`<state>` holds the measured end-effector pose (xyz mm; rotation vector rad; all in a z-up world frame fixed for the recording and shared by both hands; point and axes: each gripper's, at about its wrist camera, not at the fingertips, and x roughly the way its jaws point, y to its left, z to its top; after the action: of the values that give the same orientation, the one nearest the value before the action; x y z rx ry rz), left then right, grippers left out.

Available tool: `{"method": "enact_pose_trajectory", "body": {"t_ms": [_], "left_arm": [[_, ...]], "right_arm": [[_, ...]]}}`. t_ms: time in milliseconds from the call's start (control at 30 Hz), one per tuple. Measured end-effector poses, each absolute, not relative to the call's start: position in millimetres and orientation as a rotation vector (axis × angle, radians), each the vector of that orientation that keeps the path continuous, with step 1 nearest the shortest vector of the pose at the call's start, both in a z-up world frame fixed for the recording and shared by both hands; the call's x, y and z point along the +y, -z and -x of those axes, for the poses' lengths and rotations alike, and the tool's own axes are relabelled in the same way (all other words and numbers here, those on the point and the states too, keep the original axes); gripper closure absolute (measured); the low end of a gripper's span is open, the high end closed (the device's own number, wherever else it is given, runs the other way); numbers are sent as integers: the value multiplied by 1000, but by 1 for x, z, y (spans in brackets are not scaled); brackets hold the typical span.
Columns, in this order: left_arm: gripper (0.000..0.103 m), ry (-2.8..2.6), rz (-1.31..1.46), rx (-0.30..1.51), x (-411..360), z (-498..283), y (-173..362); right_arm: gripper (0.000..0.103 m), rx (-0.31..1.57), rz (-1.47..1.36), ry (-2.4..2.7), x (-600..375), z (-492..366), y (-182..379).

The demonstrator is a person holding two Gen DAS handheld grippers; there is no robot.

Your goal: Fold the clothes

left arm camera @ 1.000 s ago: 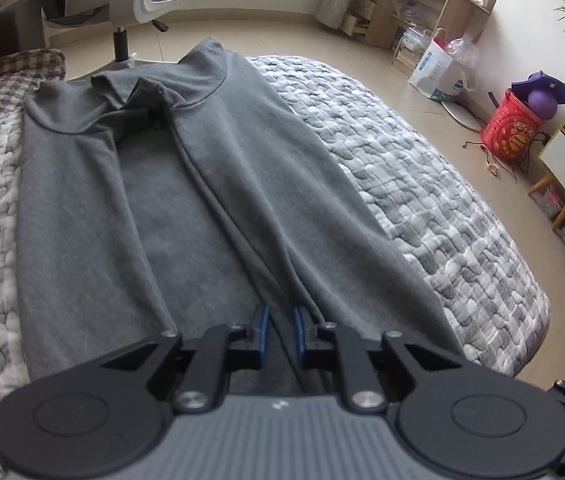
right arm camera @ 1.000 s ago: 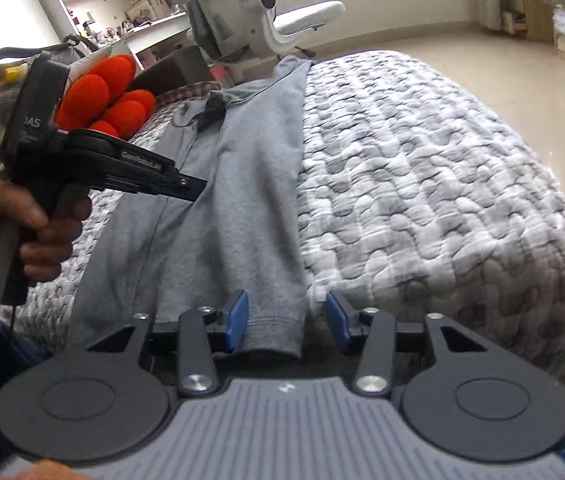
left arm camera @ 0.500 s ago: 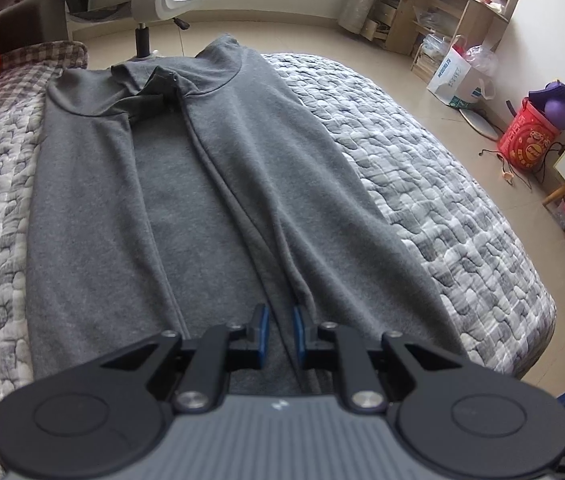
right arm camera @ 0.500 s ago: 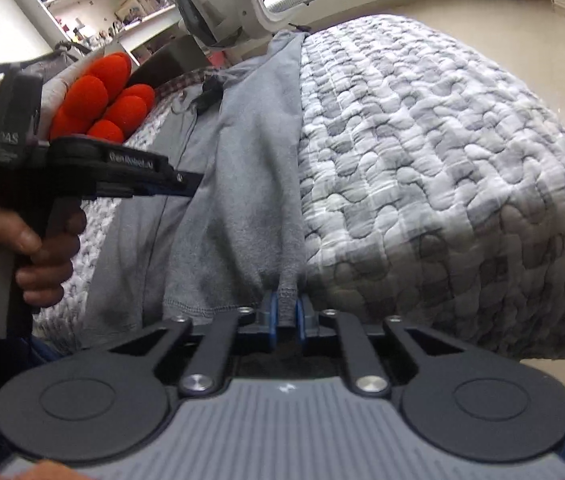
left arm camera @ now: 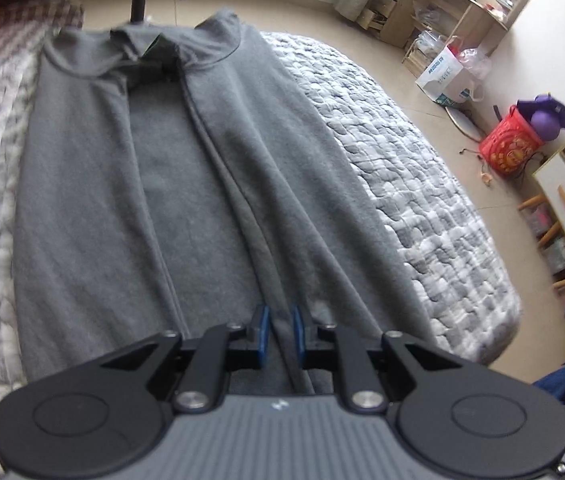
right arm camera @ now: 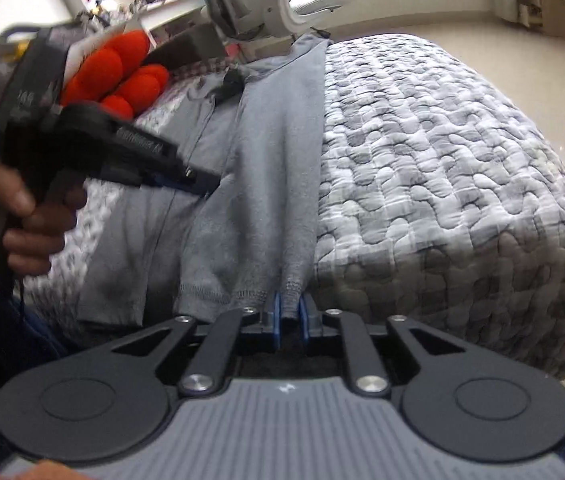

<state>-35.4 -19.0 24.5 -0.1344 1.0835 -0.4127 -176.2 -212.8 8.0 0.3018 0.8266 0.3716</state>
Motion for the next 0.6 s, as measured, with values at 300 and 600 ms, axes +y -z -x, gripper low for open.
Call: {"method": "enact_pose_trajectory", "body": {"t_ms": [300,600], "left_arm": [[75,482,204,1123,-26,74,-14],[98,380,207,1051,-24,100,-15]], "right_arm": [[72,852,-553,-376,-247,165,2],[90,887,-562,-400,-251,171,3]]}}
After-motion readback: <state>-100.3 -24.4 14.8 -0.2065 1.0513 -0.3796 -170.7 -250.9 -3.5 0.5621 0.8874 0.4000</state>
